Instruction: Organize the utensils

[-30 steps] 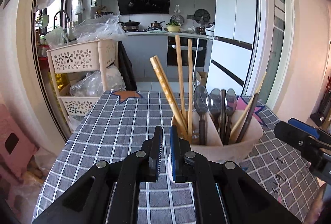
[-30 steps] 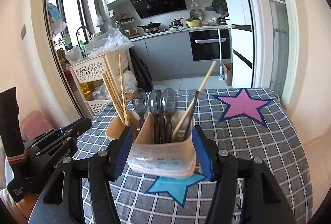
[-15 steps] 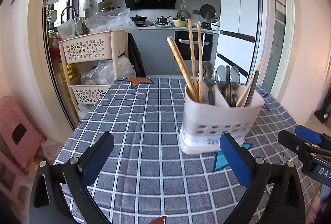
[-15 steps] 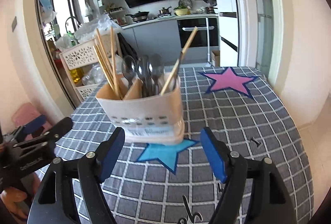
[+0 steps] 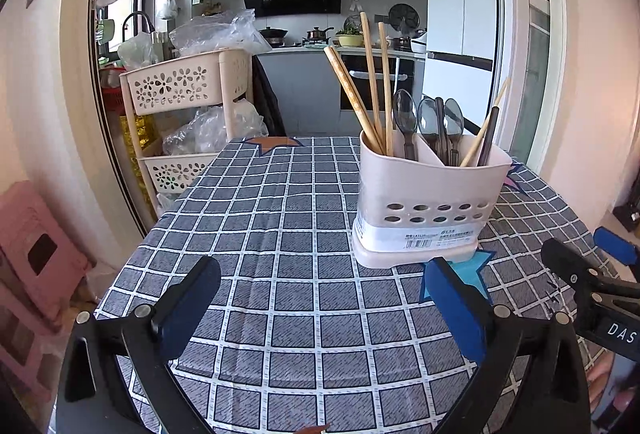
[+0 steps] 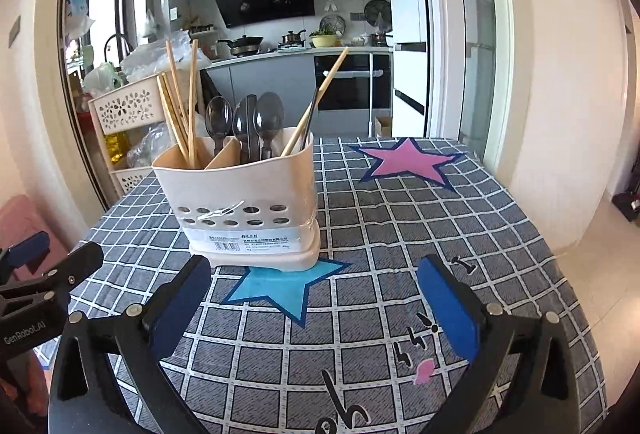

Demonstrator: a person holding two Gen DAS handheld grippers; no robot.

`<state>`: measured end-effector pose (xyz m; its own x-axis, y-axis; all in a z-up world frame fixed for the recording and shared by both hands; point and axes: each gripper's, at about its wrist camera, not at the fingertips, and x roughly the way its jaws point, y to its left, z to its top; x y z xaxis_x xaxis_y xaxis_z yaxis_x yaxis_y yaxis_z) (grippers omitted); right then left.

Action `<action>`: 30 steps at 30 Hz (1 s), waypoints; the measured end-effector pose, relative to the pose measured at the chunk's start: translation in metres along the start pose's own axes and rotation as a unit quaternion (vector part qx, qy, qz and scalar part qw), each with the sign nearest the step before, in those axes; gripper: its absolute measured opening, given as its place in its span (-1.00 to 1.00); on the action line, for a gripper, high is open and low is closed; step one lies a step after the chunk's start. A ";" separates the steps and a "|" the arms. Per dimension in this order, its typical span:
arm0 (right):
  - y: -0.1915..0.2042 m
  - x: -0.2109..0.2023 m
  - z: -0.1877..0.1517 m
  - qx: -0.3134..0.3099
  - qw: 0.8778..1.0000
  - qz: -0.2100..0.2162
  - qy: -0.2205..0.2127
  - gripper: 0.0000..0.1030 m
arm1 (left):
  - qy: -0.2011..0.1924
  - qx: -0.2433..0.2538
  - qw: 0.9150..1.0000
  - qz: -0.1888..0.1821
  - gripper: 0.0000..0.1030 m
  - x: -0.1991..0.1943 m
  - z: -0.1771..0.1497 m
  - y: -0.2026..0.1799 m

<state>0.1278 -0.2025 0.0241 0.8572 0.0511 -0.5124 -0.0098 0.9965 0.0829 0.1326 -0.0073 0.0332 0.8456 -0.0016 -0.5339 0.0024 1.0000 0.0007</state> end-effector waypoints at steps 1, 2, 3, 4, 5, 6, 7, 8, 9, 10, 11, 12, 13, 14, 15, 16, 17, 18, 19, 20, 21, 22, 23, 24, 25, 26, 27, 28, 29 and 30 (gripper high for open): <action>0.000 0.000 -0.001 -0.001 1.000 0.000 -0.001 1.00 | -0.001 0.000 1.000 0.002 1.00 0.000 -0.001 0.000; 0.001 0.000 -0.001 -0.002 1.000 -0.001 -0.001 1.00 | -0.002 0.000 1.000 0.004 1.00 -0.001 -0.002 0.000; 0.002 0.000 -0.001 -0.002 1.000 -0.002 -0.002 1.00 | -0.004 -0.001 1.000 0.006 1.00 -0.001 -0.003 0.000; 0.002 0.000 -0.002 -0.002 1.000 -0.003 -0.003 1.00 | -0.005 -0.001 1.000 0.006 1.00 -0.001 -0.003 0.001; 0.002 0.000 -0.002 -0.002 1.000 -0.002 -0.003 1.00 | -0.004 -0.001 1.000 0.005 1.00 -0.001 -0.004 0.001; 0.002 0.000 -0.002 -0.001 1.000 -0.001 -0.003 1.00 | -0.004 -0.002 1.000 0.005 1.00 0.000 -0.005 0.001; 0.002 -0.001 -0.002 -0.001 1.000 0.000 -0.004 1.00 | -0.004 -0.002 1.000 0.004 1.00 0.000 -0.005 0.001; 0.002 -0.001 -0.002 -0.001 1.000 -0.001 -0.004 1.00 | -0.004 -0.002 1.000 0.005 1.00 0.000 -0.005 0.001; 0.003 -0.001 -0.002 -0.002 1.000 -0.001 -0.005 1.00 | -0.004 -0.002 1.000 0.006 1.00 0.000 -0.005 0.001; 0.003 -0.001 -0.002 -0.002 1.000 -0.001 -0.005 1.00 | -0.004 -0.001 1.000 0.006 1.00 0.000 -0.005 0.001; 0.003 -0.001 -0.002 -0.002 1.000 -0.001 -0.006 1.00 | -0.004 -0.001 1.000 0.007 1.00 0.000 -0.005 0.001; 0.004 -0.001 -0.001 -0.003 1.000 -0.001 -0.006 1.00 | -0.004 -0.001 1.000 0.007 1.00 0.000 -0.005 0.001; 0.004 -0.001 -0.001 -0.003 1.000 -0.001 -0.007 1.00 | -0.004 -0.001 1.000 0.006 1.00 0.000 -0.005 0.000; 0.004 -0.001 -0.001 -0.004 1.000 -0.001 -0.007 1.00 | -0.004 -0.001 1.000 0.006 1.00 0.000 -0.005 0.000; 0.004 -0.001 -0.001 -0.004 1.000 0.000 -0.007 1.00 | -0.004 -0.002 1.000 0.006 1.00 0.000 -0.005 0.000; 0.004 -0.001 -0.001 -0.004 1.000 0.000 -0.007 1.00 | -0.004 -0.001 1.000 0.006 1.00 0.000 -0.005 0.000; 0.004 -0.001 -0.001 -0.004 1.000 0.000 -0.008 1.00 | -0.003 -0.001 1.000 0.006 1.00 0.000 -0.005 0.000; 0.004 -0.001 -0.001 -0.004 1.000 0.000 -0.007 1.00 | -0.003 -0.001 1.000 0.005 1.00 0.000 -0.005 0.000; 0.004 -0.001 -0.001 -0.003 1.000 0.000 -0.008 1.00 | -0.002 -0.001 1.000 0.006 1.00 0.000 -0.005 0.000; 0.004 -0.001 -0.001 -0.003 1.000 0.001 -0.008 1.00 | -0.002 -0.001 1.000 0.006 1.00 0.000 -0.005 0.000; 0.004 -0.001 0.000 -0.003 1.000 0.002 -0.009 1.00 | -0.002 -0.001 1.000 0.006 1.00 0.000 -0.005 0.001; 0.004 -0.001 0.000 -0.003 1.000 0.002 -0.010 1.00 | -0.002 -0.001 1.000 0.007 1.00 0.000 -0.005 0.000; 0.004 -0.001 0.000 -0.003 1.000 0.001 -0.009 1.00 | -0.001 -0.002 1.000 0.007 1.00 0.000 -0.005 0.001; 0.004 -0.001 0.000 -0.003 1.000 0.002 -0.009 1.00 | 0.000 -0.003 1.000 0.006 1.00 0.001 -0.005 0.001; 0.004 -0.001 0.000 -0.003 1.000 0.001 -0.009 1.00 | 0.000 -0.003 1.000 0.006 1.00 0.001 -0.005 0.001; 0.004 -0.001 0.000 -0.002 1.000 0.001 -0.010 1.00 | 0.000 -0.003 1.000 0.006 1.00 0.001 -0.005 0.001; 0.004 -0.001 0.000 -0.002 1.000 0.001 -0.010 1.00 | 0.001 -0.003 1.000 0.006 1.00 0.001 -0.005 0.000; 0.004 -0.001 0.000 -0.002 1.000 0.002 -0.010 1.00 | 0.001 -0.002 1.000 0.005 1.00 0.001 -0.005 0.000; 0.005 -0.001 0.000 -0.002 1.000 0.002 -0.010 1.00 | 0.001 -0.002 1.000 0.005 1.00 0.001 -0.006 0.001; 0.005 -0.001 0.000 -0.002 1.000 0.002 -0.010 1.00 | 0.001 -0.002 1.000 0.005 1.00 0.001 -0.006 0.001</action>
<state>0.1272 -0.1977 0.0253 0.8669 0.0534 -0.4957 -0.0149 0.9966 0.0812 0.1307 -0.0068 0.0277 0.8442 0.0081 -0.5360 -0.0081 1.0000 0.0024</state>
